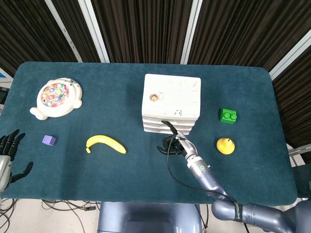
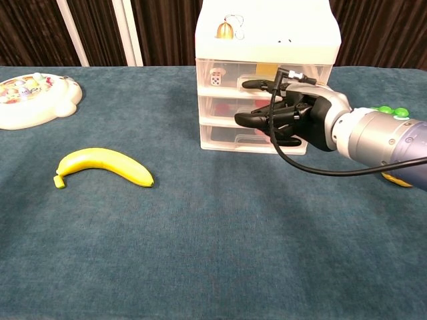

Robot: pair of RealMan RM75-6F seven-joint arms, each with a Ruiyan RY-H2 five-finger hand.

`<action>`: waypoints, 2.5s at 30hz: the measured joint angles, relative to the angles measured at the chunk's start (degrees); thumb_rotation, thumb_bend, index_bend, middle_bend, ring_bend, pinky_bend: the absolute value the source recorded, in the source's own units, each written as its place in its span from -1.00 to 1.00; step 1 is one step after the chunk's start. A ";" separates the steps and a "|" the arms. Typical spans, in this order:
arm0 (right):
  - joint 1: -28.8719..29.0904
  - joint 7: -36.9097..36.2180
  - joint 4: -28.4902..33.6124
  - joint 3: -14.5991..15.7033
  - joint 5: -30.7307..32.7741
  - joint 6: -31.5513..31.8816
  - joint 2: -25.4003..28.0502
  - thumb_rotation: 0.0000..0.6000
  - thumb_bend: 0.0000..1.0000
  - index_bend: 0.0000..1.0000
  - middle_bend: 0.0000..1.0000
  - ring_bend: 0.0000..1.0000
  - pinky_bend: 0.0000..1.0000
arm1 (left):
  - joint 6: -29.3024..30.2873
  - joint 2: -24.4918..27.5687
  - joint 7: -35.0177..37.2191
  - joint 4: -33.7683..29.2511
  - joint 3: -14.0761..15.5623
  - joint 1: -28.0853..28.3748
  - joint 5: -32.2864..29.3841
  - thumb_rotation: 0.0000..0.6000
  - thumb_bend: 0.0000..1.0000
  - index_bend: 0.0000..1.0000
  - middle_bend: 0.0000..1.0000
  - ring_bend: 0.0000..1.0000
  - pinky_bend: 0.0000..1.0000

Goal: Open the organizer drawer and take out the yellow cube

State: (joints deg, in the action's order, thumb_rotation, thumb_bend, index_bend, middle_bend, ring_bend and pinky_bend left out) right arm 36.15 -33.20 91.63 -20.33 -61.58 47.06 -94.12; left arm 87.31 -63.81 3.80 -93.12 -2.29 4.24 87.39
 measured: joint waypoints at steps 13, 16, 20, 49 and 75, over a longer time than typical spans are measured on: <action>0.98 -1.51 -1.06 -0.54 0.71 -2.91 -0.04 1.00 -0.29 -1.00 0.60 0.75 0.98 | 0.01 -0.01 -0.30 -0.10 -0.11 -0.07 -0.30 1.00 -0.39 -0.91 -1.00 -1.00 -1.00; 1.13 -1.72 -1.23 -0.72 0.67 -3.16 -0.13 1.00 -0.29 -1.00 0.60 0.75 0.98 | 0.03 -0.02 -0.28 -0.06 -0.14 -0.10 -0.38 1.00 -0.39 -0.91 -1.00 -1.00 -1.00; 1.32 -2.41 -1.46 -1.03 0.52 -3.72 -0.18 1.00 -0.29 -1.00 0.60 0.76 0.98 | -0.04 -0.01 -0.32 -0.02 -0.15 -0.10 -0.42 1.00 -0.39 -0.91 -1.00 -1.00 -1.00; 1.32 -8.05 -2.12 -1.29 -3.01 -6.31 0.34 1.00 -0.29 -1.00 0.61 0.76 0.99 | -0.13 -0.02 -1.04 -0.14 -0.34 -0.25 -1.05 1.00 -0.39 -0.91 -1.00 -1.00 -1.00; 0.62 -12.74 -0.31 0.79 -7.95 -6.81 2.30 1.00 -0.29 -0.98 0.62 0.76 0.99 | -0.38 -0.10 -1.43 -0.14 -0.37 -0.20 -1.19 1.00 -0.39 -0.91 -1.00 -1.00 -1.00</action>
State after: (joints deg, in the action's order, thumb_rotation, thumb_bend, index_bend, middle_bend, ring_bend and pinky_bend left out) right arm 36.77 -45.94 91.32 -19.54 -69.53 40.25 -91.81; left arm 86.93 -63.91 2.36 -93.26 -2.66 4.04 86.21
